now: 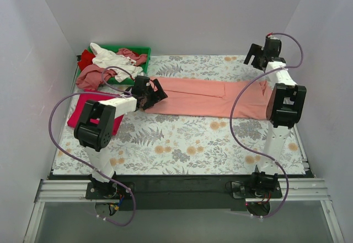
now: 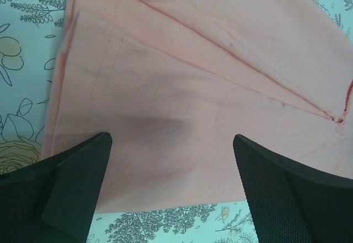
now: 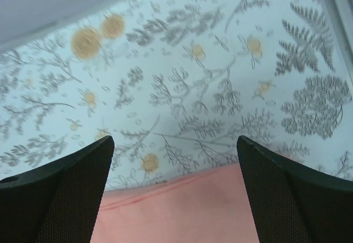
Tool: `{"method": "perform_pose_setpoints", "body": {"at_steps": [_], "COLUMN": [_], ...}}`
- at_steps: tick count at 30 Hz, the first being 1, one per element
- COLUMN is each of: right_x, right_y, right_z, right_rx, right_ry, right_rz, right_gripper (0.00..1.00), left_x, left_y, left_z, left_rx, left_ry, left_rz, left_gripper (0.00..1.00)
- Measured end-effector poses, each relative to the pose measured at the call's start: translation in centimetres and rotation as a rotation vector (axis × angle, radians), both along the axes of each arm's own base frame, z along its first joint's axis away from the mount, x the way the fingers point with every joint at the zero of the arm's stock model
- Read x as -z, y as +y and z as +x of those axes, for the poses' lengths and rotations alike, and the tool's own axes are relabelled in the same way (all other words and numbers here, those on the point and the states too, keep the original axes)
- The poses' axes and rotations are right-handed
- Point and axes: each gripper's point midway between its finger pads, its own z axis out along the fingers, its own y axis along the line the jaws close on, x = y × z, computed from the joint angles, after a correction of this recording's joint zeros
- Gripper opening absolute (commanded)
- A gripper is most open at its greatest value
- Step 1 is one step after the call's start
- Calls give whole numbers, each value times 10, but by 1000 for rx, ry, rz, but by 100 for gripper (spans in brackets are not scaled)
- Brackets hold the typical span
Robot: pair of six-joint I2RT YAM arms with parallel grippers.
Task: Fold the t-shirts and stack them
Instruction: Fold the tshirt
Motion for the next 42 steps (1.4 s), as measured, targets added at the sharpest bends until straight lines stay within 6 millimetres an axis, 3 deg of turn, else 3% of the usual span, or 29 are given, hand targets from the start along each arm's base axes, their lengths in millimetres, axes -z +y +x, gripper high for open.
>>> {"method": "perform_pose_setpoints", "body": {"at_steps": [4,7,9,13,15,18,20,21,24,27,29,33,34,36,38,40,42], "right_x": [-36,-43,-41,-8,14,47,59,58,58,57,56,52,52,51,49,50,48], "right_y": [9,22,35,59,66,74,76,76,77,76,77,83,89,98,118,153,189], "right_z": [5,-29,-67,-144,-170,-200,-211,-208,-197,-166,-141,-76,-54,-25,3,26,37], "right_rx": [-52,-73,-74,-73,-64,-42,-26,-25,-30,-53,-83,-169,-208,-251,-303,-367,-423], "right_ry": [-93,-77,-65,24,85,176,215,208,205,186,165,103,88,70,50,27,7], "right_rz": [22,63,116,234,276,329,346,353,365,370,376,391,392,374,348,336,338], "right_gripper": [98,98,98,98,98,98,98,98,98,98,98,98,98,98,98,98,98], "left_x": [-1,-2,-5,-27,-37,-31,-12,-2,0,2,2,5,5,4,3,1,0], "left_y": [0,-1,-6,-21,-29,-36,-39,-39,-40,-39,-39,-62,-80,-105,-130,-150,-164], "left_z": [-1,-3,-4,27,50,70,75,74,73,63,44,-35,-77,-127,-179,-224,-247], "left_rx": [9,29,67,124,138,153,165,168,179,181,187,256,314,397,487,573,620], "left_ry": [-1,-1,3,-55,-97,-112,-76,-55,-48,-40,-20,34,62,94,124,156,172], "left_rz": [4,11,13,12,16,29,43,48,47,47,50,67,63,41,4,-30,-42], "left_gripper": [93,93,93,93,93,93,93,93,93,93,93,93,94,94,94,93,94]}}
